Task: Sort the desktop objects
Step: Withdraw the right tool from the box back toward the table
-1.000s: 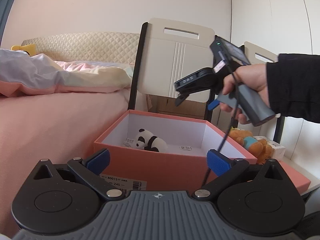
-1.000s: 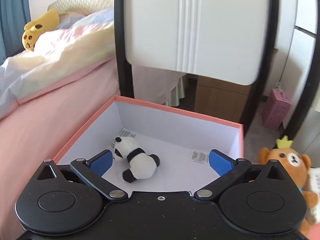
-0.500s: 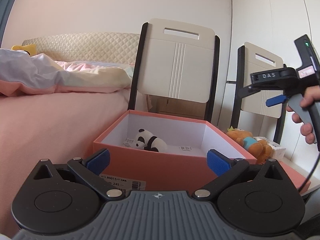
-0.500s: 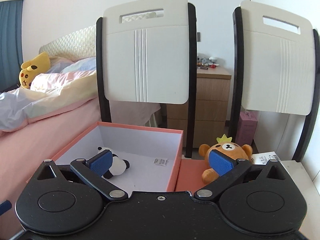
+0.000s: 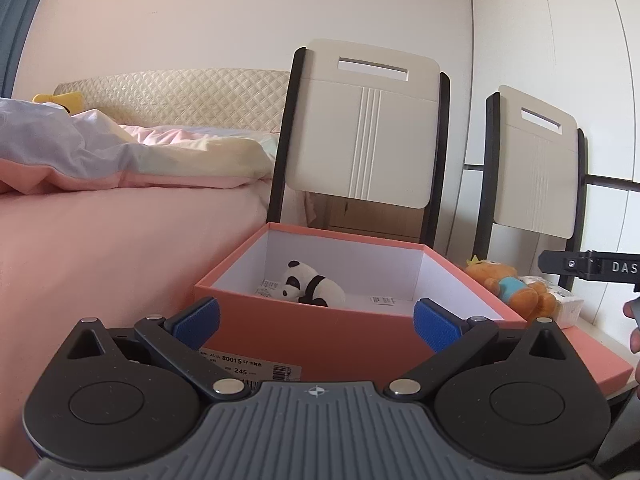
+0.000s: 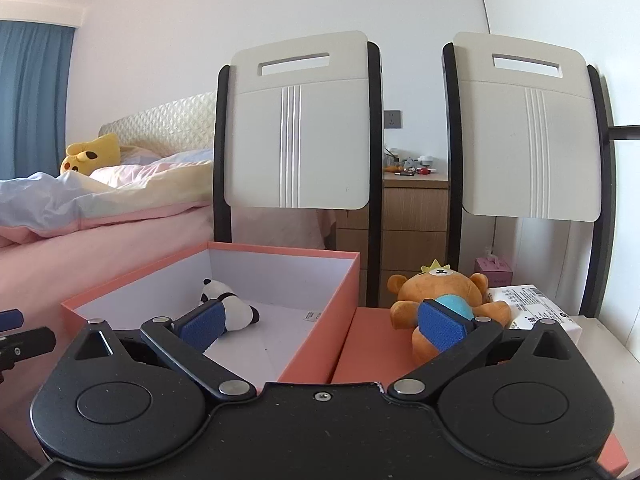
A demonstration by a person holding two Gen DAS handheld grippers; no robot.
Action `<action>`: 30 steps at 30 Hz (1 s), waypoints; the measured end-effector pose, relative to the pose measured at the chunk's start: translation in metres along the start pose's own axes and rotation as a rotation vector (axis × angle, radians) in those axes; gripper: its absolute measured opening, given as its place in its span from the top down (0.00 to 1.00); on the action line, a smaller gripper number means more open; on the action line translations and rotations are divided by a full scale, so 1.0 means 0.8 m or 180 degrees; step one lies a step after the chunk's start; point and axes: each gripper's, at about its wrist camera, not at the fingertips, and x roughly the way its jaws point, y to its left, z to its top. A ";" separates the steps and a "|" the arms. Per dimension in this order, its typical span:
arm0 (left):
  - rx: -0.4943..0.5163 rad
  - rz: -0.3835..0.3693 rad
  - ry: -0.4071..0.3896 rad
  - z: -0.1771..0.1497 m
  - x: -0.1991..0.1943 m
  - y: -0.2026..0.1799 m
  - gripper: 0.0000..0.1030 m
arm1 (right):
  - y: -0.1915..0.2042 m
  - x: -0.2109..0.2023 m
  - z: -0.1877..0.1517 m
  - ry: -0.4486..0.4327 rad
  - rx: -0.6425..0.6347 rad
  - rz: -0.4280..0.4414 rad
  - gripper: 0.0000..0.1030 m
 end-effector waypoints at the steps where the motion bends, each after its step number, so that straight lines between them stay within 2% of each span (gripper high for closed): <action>1: -0.0002 0.0014 0.0008 0.000 0.001 0.000 0.00 | -0.001 -0.004 -0.004 -0.0023 0.0010 0.0003 0.01; 9: 0.0049 0.0118 0.0094 -0.006 0.010 -0.003 0.00 | -0.008 -0.015 -0.034 0.0091 0.0243 0.0100 0.01; 30: 0.0159 0.0158 0.0079 -0.012 0.011 -0.016 0.00 | -0.021 -0.044 -0.049 -0.0023 0.0334 -0.0210 0.01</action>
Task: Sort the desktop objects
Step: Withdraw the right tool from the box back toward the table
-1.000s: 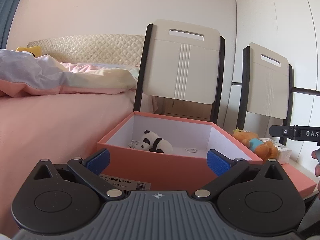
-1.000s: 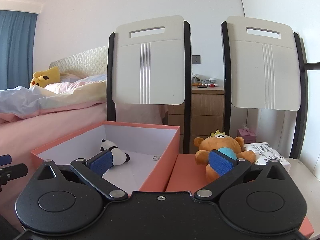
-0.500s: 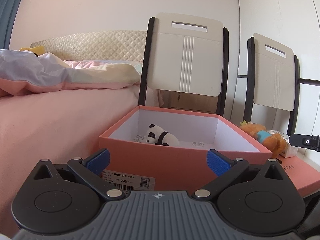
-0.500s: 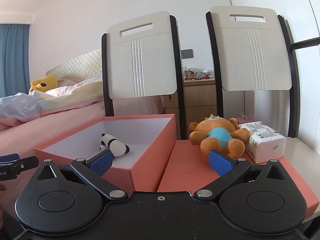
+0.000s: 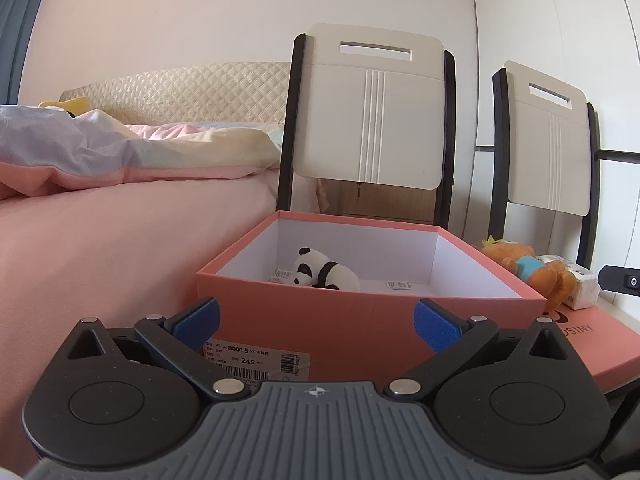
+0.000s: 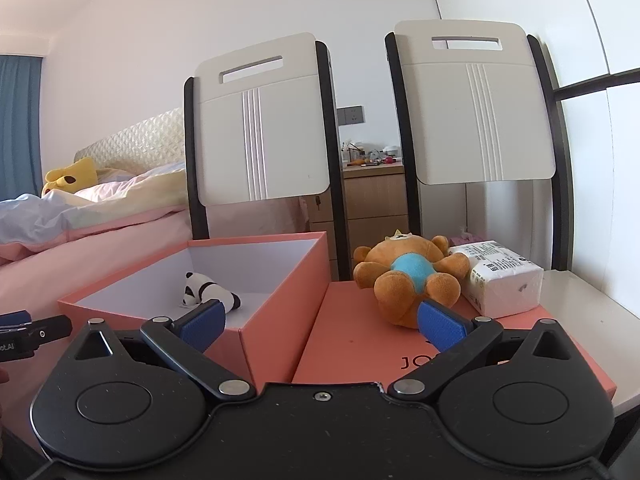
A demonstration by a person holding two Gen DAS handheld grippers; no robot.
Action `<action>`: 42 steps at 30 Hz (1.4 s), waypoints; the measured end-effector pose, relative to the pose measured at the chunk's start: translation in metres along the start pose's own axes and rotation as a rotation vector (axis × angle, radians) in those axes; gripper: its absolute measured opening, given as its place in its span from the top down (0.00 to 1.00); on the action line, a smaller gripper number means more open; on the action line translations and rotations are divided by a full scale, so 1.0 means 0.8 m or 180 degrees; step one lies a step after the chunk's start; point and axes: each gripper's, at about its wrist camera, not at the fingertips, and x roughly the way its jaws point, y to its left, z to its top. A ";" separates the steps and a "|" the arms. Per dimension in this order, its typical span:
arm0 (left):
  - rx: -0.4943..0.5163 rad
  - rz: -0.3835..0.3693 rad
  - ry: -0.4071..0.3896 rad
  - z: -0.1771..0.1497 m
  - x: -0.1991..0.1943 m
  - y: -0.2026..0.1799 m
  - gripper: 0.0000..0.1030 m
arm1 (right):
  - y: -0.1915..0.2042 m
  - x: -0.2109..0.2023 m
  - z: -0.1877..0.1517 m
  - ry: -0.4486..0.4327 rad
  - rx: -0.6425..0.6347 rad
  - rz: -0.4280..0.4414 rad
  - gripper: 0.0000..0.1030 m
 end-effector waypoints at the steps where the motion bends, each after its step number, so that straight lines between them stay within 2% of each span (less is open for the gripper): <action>1: 0.0002 0.0000 -0.0001 0.000 0.000 -0.001 0.00 | 0.000 0.000 -0.001 0.0005 -0.0007 -0.0004 0.01; 22: -0.0009 -0.0006 -0.0020 -0.002 0.000 -0.006 0.00 | -0.004 -0.004 -0.005 0.0041 -0.0034 -0.0044 0.01; 29: 0.0021 -0.0028 -0.0100 -0.001 -0.004 -0.012 0.00 | -0.007 -0.008 -0.007 0.0061 -0.0052 -0.0099 0.01; 42: 0.0163 -0.0174 -0.0248 0.008 -0.022 -0.060 0.00 | -0.040 -0.043 -0.016 -0.0033 0.0009 -0.0247 0.01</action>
